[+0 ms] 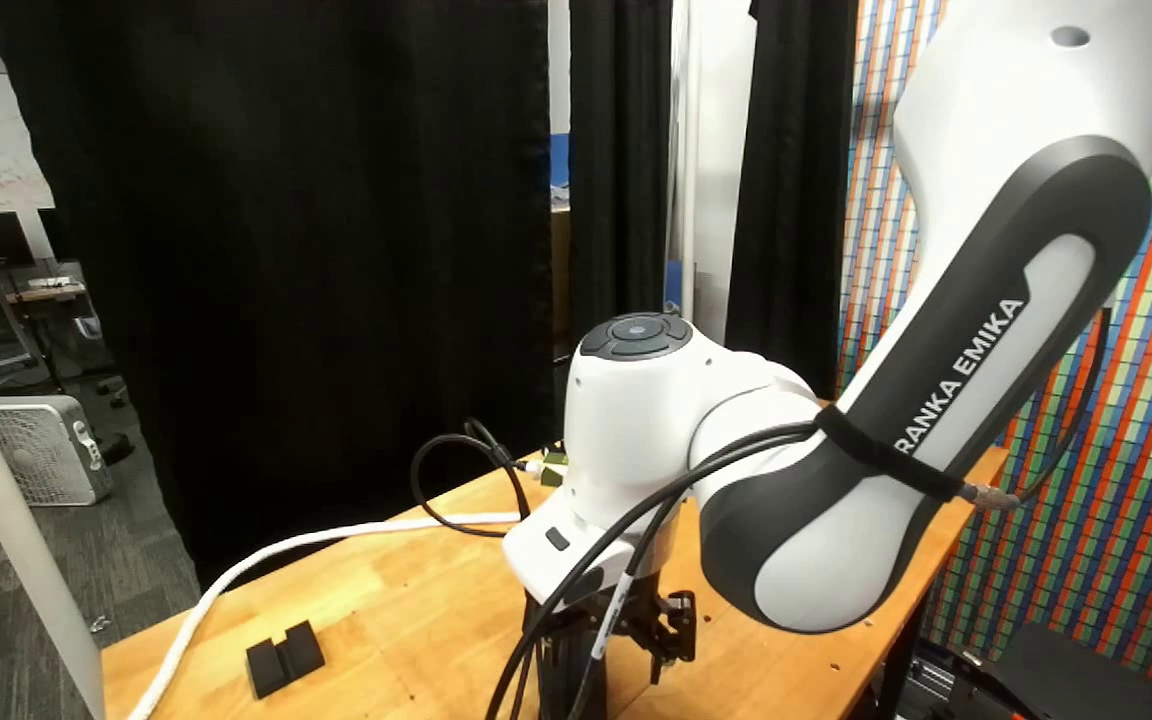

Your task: Connect three black boards together

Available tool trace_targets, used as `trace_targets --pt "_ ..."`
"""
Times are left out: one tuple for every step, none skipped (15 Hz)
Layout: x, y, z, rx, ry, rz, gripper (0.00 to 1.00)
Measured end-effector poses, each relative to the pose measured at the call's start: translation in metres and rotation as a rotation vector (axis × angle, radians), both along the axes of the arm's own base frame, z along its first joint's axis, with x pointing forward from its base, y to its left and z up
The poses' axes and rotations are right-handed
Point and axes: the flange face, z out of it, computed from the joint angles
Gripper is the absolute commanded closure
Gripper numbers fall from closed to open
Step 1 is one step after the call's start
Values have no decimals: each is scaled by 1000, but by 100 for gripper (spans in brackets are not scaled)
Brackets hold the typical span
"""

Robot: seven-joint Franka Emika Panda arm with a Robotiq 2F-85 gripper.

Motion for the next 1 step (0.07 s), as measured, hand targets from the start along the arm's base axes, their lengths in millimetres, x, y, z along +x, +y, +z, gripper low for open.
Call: trace_targets --pt "-1 -1 -1 -2 4 0 0"
